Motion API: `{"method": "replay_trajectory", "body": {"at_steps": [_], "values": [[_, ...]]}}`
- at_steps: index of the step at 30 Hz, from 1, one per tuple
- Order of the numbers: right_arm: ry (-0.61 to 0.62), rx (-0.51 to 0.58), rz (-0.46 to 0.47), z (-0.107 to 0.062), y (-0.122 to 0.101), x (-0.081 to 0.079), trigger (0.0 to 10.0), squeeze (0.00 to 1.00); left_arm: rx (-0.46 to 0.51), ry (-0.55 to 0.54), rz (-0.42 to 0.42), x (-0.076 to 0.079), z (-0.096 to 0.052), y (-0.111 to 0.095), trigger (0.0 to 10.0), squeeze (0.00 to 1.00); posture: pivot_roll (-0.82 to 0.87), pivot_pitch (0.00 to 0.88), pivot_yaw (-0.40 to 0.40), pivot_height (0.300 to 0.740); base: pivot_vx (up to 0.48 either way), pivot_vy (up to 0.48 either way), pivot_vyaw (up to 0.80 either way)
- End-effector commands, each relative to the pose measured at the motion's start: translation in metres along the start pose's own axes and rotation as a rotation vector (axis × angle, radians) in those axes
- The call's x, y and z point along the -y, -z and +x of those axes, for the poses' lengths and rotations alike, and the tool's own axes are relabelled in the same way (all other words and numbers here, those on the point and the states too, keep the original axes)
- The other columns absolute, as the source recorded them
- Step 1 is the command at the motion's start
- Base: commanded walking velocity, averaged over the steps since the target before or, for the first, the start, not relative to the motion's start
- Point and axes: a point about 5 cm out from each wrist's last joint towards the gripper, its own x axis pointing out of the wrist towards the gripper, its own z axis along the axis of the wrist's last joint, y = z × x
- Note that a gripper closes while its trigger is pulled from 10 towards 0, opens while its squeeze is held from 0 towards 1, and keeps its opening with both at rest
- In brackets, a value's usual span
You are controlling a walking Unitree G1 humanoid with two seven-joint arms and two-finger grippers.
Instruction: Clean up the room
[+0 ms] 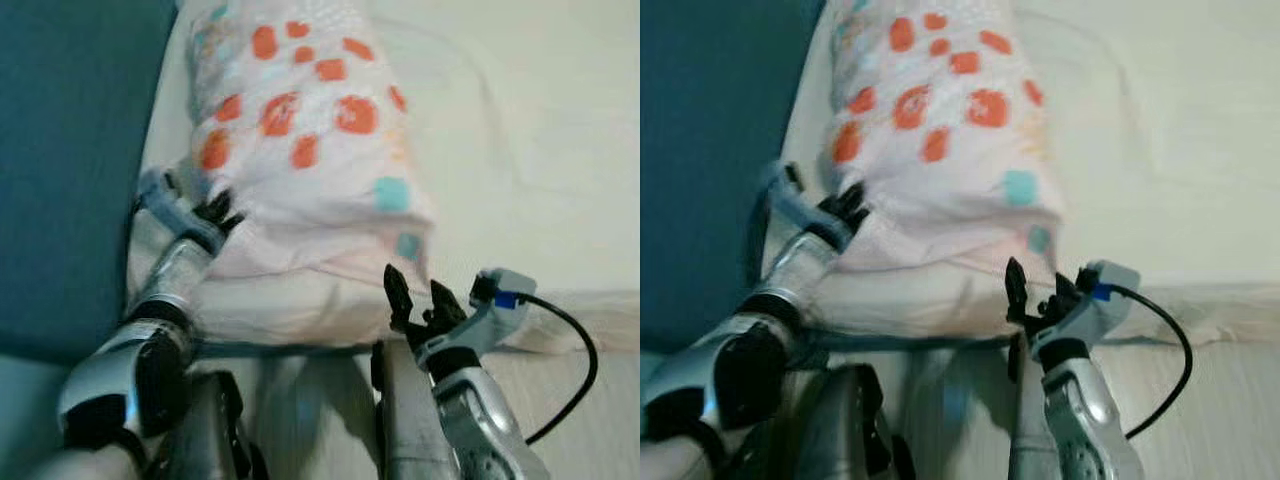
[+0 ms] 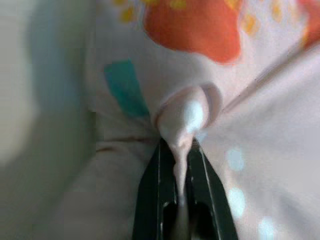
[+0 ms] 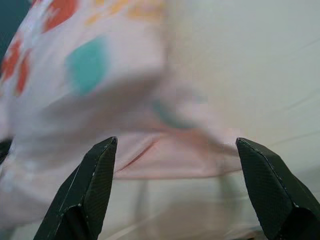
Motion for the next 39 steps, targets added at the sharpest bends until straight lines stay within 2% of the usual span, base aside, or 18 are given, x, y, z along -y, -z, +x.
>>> {"method": "replay_trajectory", "body": {"at_steps": [1,3,4,6,7,10,19,22,23,24,26,27,29,31,36,37,38,39], "values": [[0.01,-0.019,0.013,-0.002,0.006,0.004,10.0,0.0,-0.017,-0.105,0.091,-0.025,-0.01,-0.002,0.0,0.0,-0.13,0.343,0.072,0.55,0.0,0.0,0.0],[0.005,-0.018,0.011,0.002,0.006,0.005,10.0,0.0,-0.011,-0.17,0.18,-0.043,-0.017,-0.017,0.0,0.0,-0.11,0.322,0.078,0.55,0.0,0.0,0.0],[0.005,-0.018,0.011,0.002,0.006,0.005,10.0,0.0,-0.011,-0.17,0.18,-0.043,-0.017,-0.017,0.0,0.0,-0.11,0.322,0.078,0.55,0.0,0.0,0.0],[0.0,-0.017,0.007,0.006,0.006,0.006,10.0,0.0,0.0,-0.247,0.242,-0.063,-0.025,-0.034,0.0,0.0,-0.09,0.308,0.08,0.55,0.0,0.0,0.0],[0.0,-0.017,0.007,0.006,0.006,0.006,10.0,0.0,0.0,-0.247,0.242,-0.063,-0.025,-0.034,0.0,0.0,-0.09,0.308,0.08,0.55,0.0,0.0,0.0],[-0.01,-0.009,0.001,0.012,0.005,0.008,10.0,0.0,-0.002,-0.302,0.27,-0.08,-0.035,-0.045,0.0,0.0,-0.09,0.294,0.083,0.55,0.0,0.0,0.0],[-0.031,-0.002,-0.002,0.019,0.004,0.009,10.0,0.0,-0.081,-0.396,0.316,-0.11,-0.06,-0.032,0.0,0.0,-0.07,0.269,0.083,0.55,0.0,0.0,0.0],[-0.041,-0.005,-0.002,0.021,0.005,0.008,10.0,0.0,-0.151,-0.412,0.376,-0.118,-0.067,-0.024,0.0,0.0,-0.06,0.264,0.085,0.55,0.0,0.0,0.0],[-0.045,-0.006,-0.002,0.022,0.006,0.007,10.0,0.0,-0.195,-0.407,0.434,-0.12,-0.071,-0.019,0.0,0.0,-0.05,0.258,0.087,0.55,0.0,0.0,0.0],[-0.045,-0.006,-0.002,0.022,0.006,0.007,10.0,0.0,-0.195,-0.407,0.434,-0.12,-0.071,-0.019,0.0,0.0,-0.05,0.258,0.087,0.55,0.0,0.0,0.0],[-0.059,-0.005,0.0,0.026,0.006,0.005,10.0,0.0,-0.262,-0.421,0.549,-0.13,-0.082,-0.016,0.0,0.0,-0.04,0.247,0.087,0.55,0.0,0.0,0.0],[-0.059,-0.005,0.0,0.026,0.006,0.005,10.0,0.0,-0.262,-0.421,0.549,-0.13,-0.082,-0.016,0.0,0.0,-0.04,0.247,0.087,0.55,0.0,0.0,0.0],[-0.07,-0.004,0.002,0.029,0.006,0.005,10.0,0.0,-0.288,-0.456,0.631,-0.139,-0.091,-0.019,0.0,0.0,-0.02,0.238,0.088,0.55,0.0,0.0,0.0],[-0.074,-0.004,0.002,0.03,0.006,0.005,10.0,0.0,-0.287,-0.473,0.656,-0.141,-0.094,-0.022,0.0,0.0,-0.02,0.237,0.087,0.55,0.0,0.0,0.0],[-0.084,-0.003,0.007,0.032,0.007,0.004,10.0,0.0,-0.253,-0.525,0.665,-0.148,-0.101,-0.031,0.0,0.0,-0.01,0.231,0.085,0.55,0.0,0.0,0.0],[-0.088,-0.003,0.011,0.033,0.007,0.003,10.0,0.0,-0.236,-0.526,0.641,-0.147,-0.101,-0.032,0.0,0.0,0.0,0.229,0.082,0.55,0.0,0.0,0.0],[-0.094,-0.005,0.013,0.034,0.008,0.003,10.0,0.0,-0.215,-0.48,0.592,-0.141,-0.097,-0.026,0.0,0.0,0.0,0.225,0.082,0.55,0.0,0.0,0.0],[-0.098,-0.009,0.012,0.035,0.009,0.002,10.0,0.0,-0.198,-0.384,0.533,-0.126,-0.089,-0.014,0.0,0.0,0.0,0.221,0.082,0.55,0.0,0.0,0.0]]}}
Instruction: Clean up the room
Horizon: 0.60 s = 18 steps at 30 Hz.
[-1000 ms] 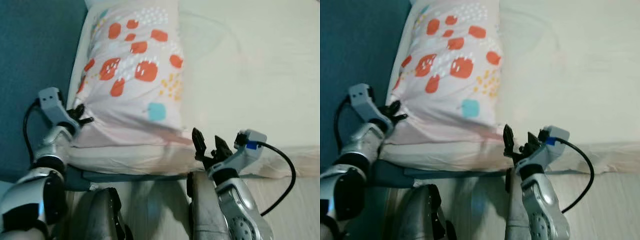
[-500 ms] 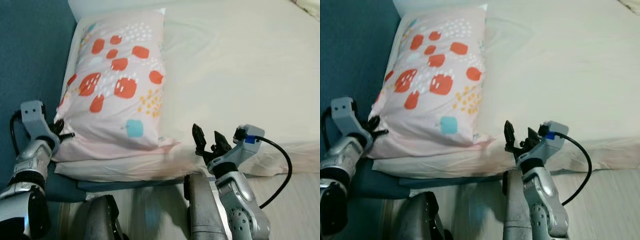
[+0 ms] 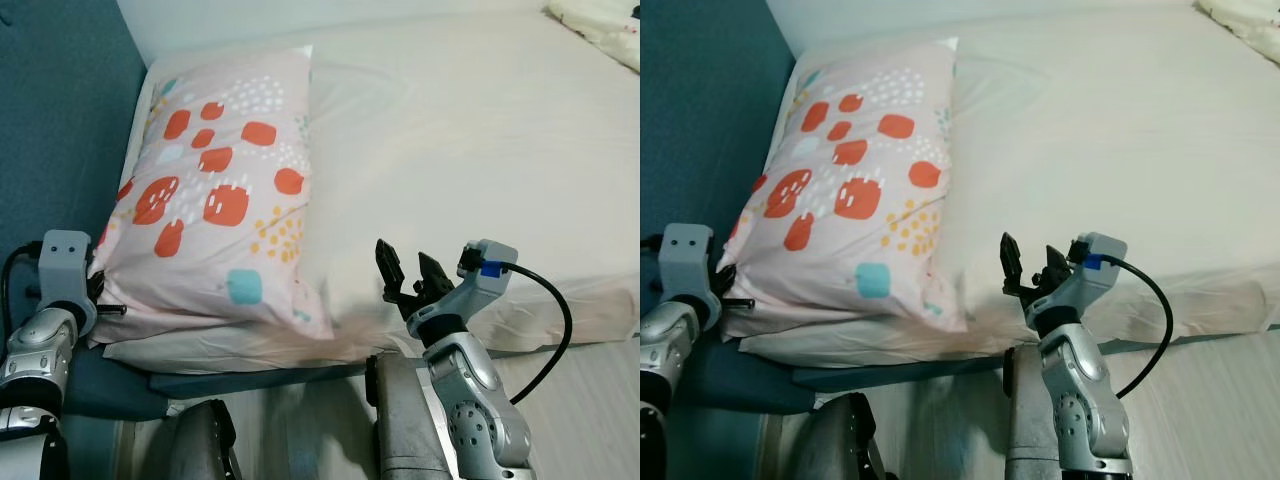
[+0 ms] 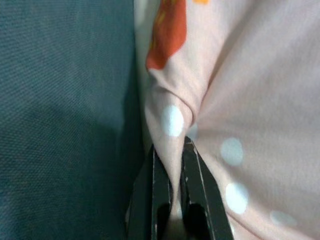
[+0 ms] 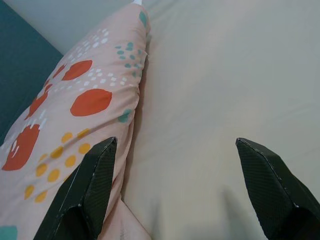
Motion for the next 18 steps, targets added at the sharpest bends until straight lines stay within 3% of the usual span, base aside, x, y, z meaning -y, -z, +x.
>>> {"method": "replay_trajectory", "body": {"at_steps": [1,2,4,5,6,7,8,9,10,11,15,18], "values": [[-0.001,-0.008,0.015,0.0,0.005,0.001,10.0,0.0,-0.024,-0.014,-0.09,-0.009,-0.008,0.014,0.0,0.0,0.0,0.221,0.082,0.55,0.0,0.0,0.0],[-0.005,-0.01,0.014,0.001,0.006,0.001,10.0,0.0,0.012,0.086,-0.141,0.012,-0.006,0.013,1.7,0.0,-0.01,0.218,0.083,0.55,0.0,0.0,0.0],[-0.005,-0.01,0.014,0.001,0.006,0.001,10.0,0.0,0.012,0.086,-0.141,0.012,-0.006,0.013,1.7,0.0,-0.01,0.218,0.083,0.55,0.0,0.0,0.0],[-0.007,-0.011,0.013,0.002,0.006,0.001,10.0,0.0,0.035,0.15,-0.168,0.026,-0.007,0.012,1.7,0.0,-0.01,0.218,0.083,0.55,0.0,0.0,0.0],[-0.01,-0.009,0.01,0.003,0.005,0.001,10.0,0.0,0.055,0.331,-0.215,0.065,-0.012,0.013,10.0,0.0,-0.01,0.212,0.082,0.55,0.0,0.0,0.0],[-0.01,-0.009,0.01,0.003,0.005,0.001,10.0,0.0,0.055,0.331,-0.215,0.065,-0.012,0.013,10.0,0.0,-0.01,0.212,0.082,0.55,0.0,0.0,0.0],[-0.012,-0.007,0.008,0.003,0.005,0.001,10.0,0.0,0.064,0.452,-0.238,0.093,-0.019,0.014,10.0,0.0,-0.02,0.207,0.082,0.55,0.0,0.0,0.0],[-0.013,-0.004,0.005,0.004,0.004,0.002,10.0,0.0,0.06,0.539,-0.26,0.113,-0.027,0.016,10.0,0.27,-0.02,0.206,0.082,0.55,0.0,0.0,0.0],[-0.013,-0.004,0.005,0.004,0.004,0.002,10.0,0.0,0.06,0.539,-0.26,0.113,-0.027,0.016,10.0,0.27,-0.02,0.206,0.082,0.55,0.0,0.0,0.0],[-0.013,-0.002,0.003,0.004,0.003,0.002,10.0,0.0,0.051,0.589,-0.252,0.125,-0.032,0.019,10.0,1.0,-0.02,0.205,0.083,0.55,0.0,0.0,0.0],[-0.012,0.001,0.001,0.004,0.002,0.003,10.0,0.0,0.037,0.603,-0.223,0.129,-0.036,0.023,10.0,1.0,-0.02,0.205,0.083,0.55,0.0,0.0,0.0],[-0.008,0.014,-0.003,0.007,0.0,0.006,10.0,0.0,-0.054,0.494,0.0,0.105,-0.028,0.046,10.0,1.0,-0.01,0.189,0.079,0.55,0.0,0.0,0.0]]}}
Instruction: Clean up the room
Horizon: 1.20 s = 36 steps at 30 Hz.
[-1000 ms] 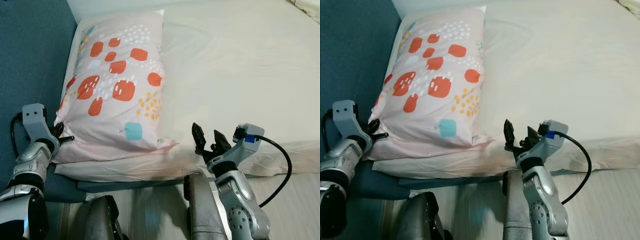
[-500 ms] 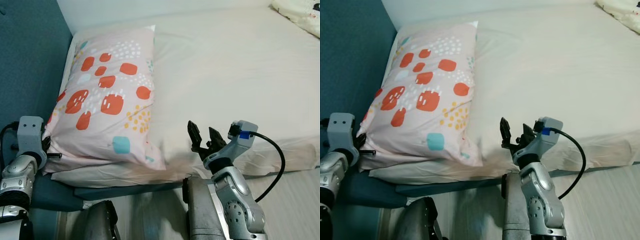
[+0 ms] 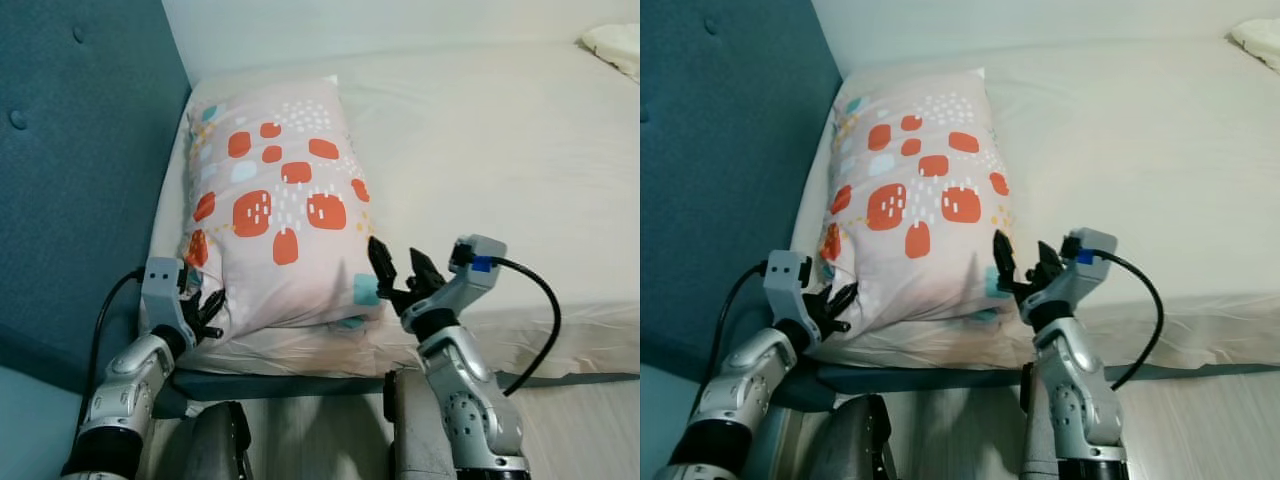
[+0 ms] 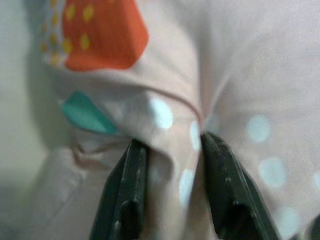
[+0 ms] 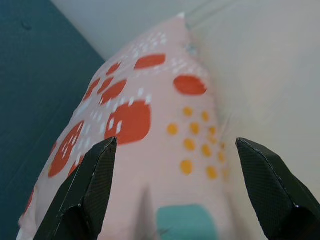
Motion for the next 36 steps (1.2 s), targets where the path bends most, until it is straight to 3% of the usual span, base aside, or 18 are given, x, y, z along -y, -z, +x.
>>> {"method": "replay_trajectory", "body": {"at_steps": [1,2,4,6,7,8,15,18,22,23,27,29,30,31,32,33,35,36], "values": [[0.006,-0.001,0.006,0.0,0.003,0.002,10.0,0.0,-0.095,-0.048,0.074,-0.012,-0.008,0.018,10.0,1.0,-0.01,0.189,0.079,0.55,0.0,0.0,0.0],[0.006,-0.001,0.006,0.0,0.003,0.002,10.0,0.0,-0.095,-0.048,0.074,-0.012,-0.008,0.018,10.0,1.0,-0.01,0.189,0.079,0.55,0.0,0.0,0.0],[0.005,0.008,0.006,0.004,0.002,0.003,10.0,0.0,-0.133,-0.116,0.152,-0.026,-0.011,0.02,10.0,1.0,0.0,0.185,0.079,0.55,0.0,0.0,0.0],[0.005,0.008,0.006,0.004,0.002,0.003,10.0,0.0,-0.133,-0.116,0.152,-0.026,-0.011,0.02,10.0,1.0,0.0,0.185,0.079,0.55,0.0,0.0,0.0],[0.003,0.011,0.006,0.005,0.001,0.003,10.0,0.0,-0.136,-0.155,0.166,-0.031,-0.012,0.018,10.0,0.18,0.0,0.178,0.081,0.55,0.0,0.0,0.0],[0.0,0.016,0.007,0.007,0.001,0.002,10.0,0.0,-0.127,-0.181,0.173,-0.034,-0.012,0.014,10.0,0.0,-0.01,0.173,0.081,0.55,0.0,0.0,0.0],[-0.009,0.025,0.002,0.011,-0.001,0.002,10.0,0.0,-0.028,-0.157,0.148,-0.024,-0.004,-0.006,10.0,0.0,-0.02,0.15,0.081,0.55,0.0,0.0,0.0],[0.002,0.04,-0.011,0.014,-0.006,0.009,10.0,0.0,0.148,-0.119,0.125,-0.018,0.005,-0.041,10.0,0.0,-0.02,0.125,0.078,0.55,0.0,0.0,0.0],[0.012,0.043,-0.012,0.016,-0.007,0.014,10.0,0.0,0.24,-0.155,0.105,-0.027,0.007,-0.064,10.0,0.0,-0.01,0.102,0.074,0.55,0.0,0.0,0.0],[0.016,0.041,-0.014,0.019,-0.006,0.016,10.0,0.0,0.277,-0.196,0.133,-0.037,0.007,-0.079,10.0,0.0,-0.01,0.091,0.072,0.55,0.0,0.0,0.0],[0.018,0.039,-0.024,0.022,-0.005,0.018,10.0,0.0,0.302,-0.26,0.181,-0.05,0.002,-0.093,10.0,0.0,-0.01,0.078,0.07,0.55,0.0,0.0,0.0],[0.042,0.042,-0.036,0.024,-0.005,0.022,10.0,0.0,0.341,-0.227,0.069,-0.05,0.002,-0.097,10.0,0.0,0.0,0.066,0.065,0.55,0.0,0.0,0.0],[0.065,0.042,-0.044,0.025,-0.005,0.026,10.0,0.0,0.362,-0.179,-0.015,-0.047,0.004,-0.098,10.0,0.0,0.0,0.065,0.065,0.55,0.0,0.0,0.0],[0.065,0.042,-0.044,0.025,-0.005,0.026,10.0,0.0,0.362,-0.179,-0.015,-0.047,0.004,-0.098,10.0,0.0,0.0,0.065,0.065,0.55,0.0,0.0,0.0],[0.124,0.028,-0.07,0.025,-0.003,0.035,10.0,0.0,0.375,-0.065,-0.07,-0.033,0.006,-0.097,10.0,0.0,0.0,0.062,0.061,0.55,0.0,0.0,0.0],[0.124,0.028,-0.07,0.025,-0.003,0.035,10.0,0.0,0.375,-0.065,-0.07,-0.033,0.006,-0.097,10.0,0.0,0.0,0.062,0.061,0.55,0.0,0.0,0.0],[0.213,-0.033,-0.153,0.024,0.007,0.052,10.0,0.0,0.371,0.158,-0.109,0.004,0.011,-0.087,10.0,0.0,0.0,0.057,0.059,0.55,0.0,0.0,0.0],[0.213,-0.033,-0.153,0.024,0.007,0.052,10.0,0.0,0.371,0.158,-0.109,0.004,0.011,-0.087,10.0,0.0,0.0,0.057,0.059,0.55,0.0,0.0,0.0]]}}
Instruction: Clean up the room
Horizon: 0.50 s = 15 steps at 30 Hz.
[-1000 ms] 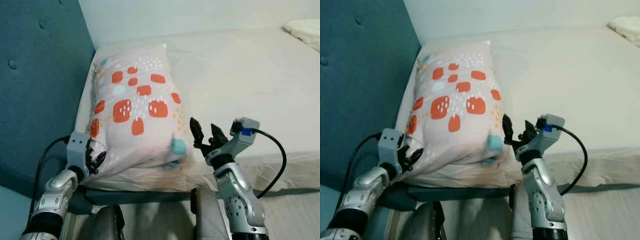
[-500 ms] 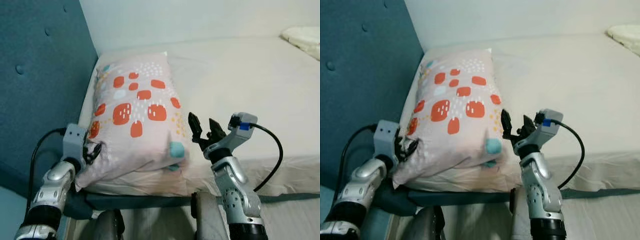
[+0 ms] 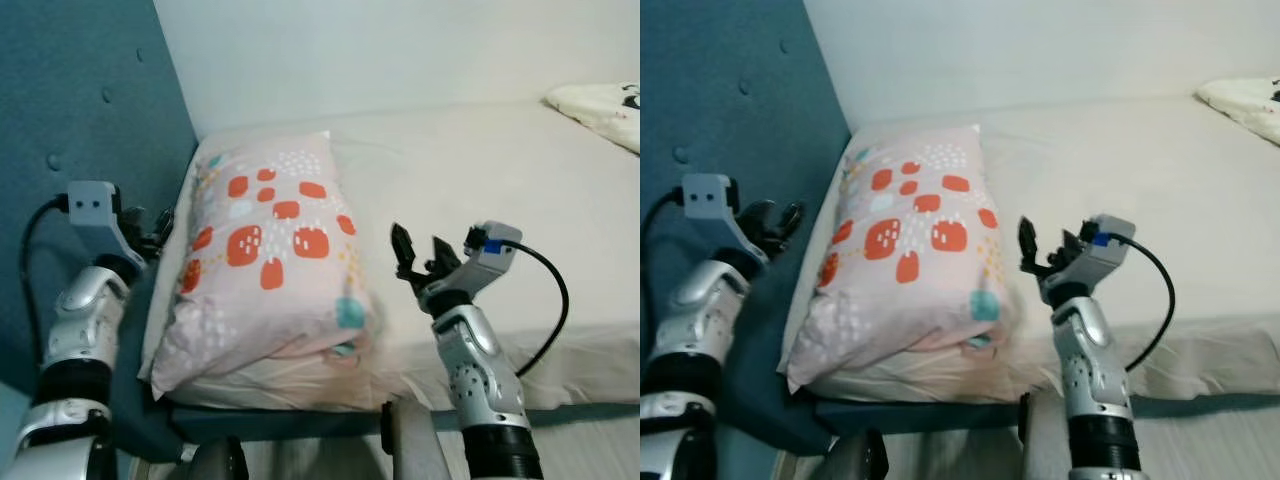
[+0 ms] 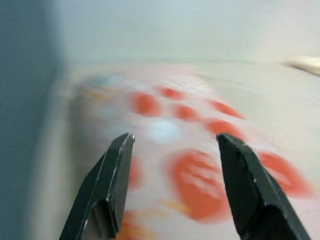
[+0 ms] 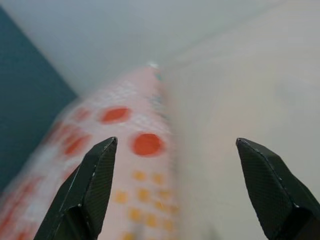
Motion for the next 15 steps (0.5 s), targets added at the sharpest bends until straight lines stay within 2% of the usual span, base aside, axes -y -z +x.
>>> {"method": "replay_trajectory", "body": {"at_steps": [1,2,3,5,6,7,11,15], "values": [[0.043,-0.043,-0.047,-0.001,0.011,0.006,10.0,0.0,-0.02,0.104,-0.034,0.016,0.001,0.007,10.0,0.0,0.0,0.057,0.059,0.55,0.0,0.0,0.0],[0.043,-0.043,-0.047,-0.001,0.011,0.006,10.0,0.0,-0.02,0.104,-0.034,0.016,0.001,0.007,10.0,0.0,0.0,0.057,0.059,0.55,0.0,0.0,0.0],[0.054,-0.072,-0.055,-0.002,0.02,0.01,10.0,0.0,-0.03,0.136,-0.055,0.029,0.002,0.018,10.0,0.0,0.0,0.052,0.054,0.55,0.0,0.0,0.0],[0.061,-0.121,-0.054,-0.006,0.034,0.014,10.0,0.0,-0.072,0.132,-0.112,0.049,0.004,0.043,10.0,0.0,-0.01,0.045,0.049,0.55,0.0,0.0,0.0],[0.061,-0.121,-0.054,-0.006,0.034,0.014,10.0,0.0,-0.072,0.132,-0.112,0.049,0.004,0.043,10.0,0.0,-0.01,0.045,0.049,0.55,0.0,0.0,0.0],[0.05,-0.149,-0.052,-0.008,0.041,0.012,10.0,0.0,-0.118,0.116,-0.182,0.062,0.003,0.065,10.0,0.0,-0.01,0.043,0.047,0.55,0.0,0.0,0.0],[0.002,-0.15,-0.051,-0.008,0.045,0.005,10.0,0.0,-0.16,0.082,-0.216,0.071,0.001,0.082,10.0,0.0,-0.02,0.035,0.04,0.55,0.0,0.0,0.0],[-0.044,-0.143,-0.046,-0.008,0.047,0.001,10.0,0.0,-0.185,0.056,-0.247,0.076,0.002,0.09,10.0,0.0,-0.02,0.03,0.033,0.55,0.0,0.0,0.0]]}}
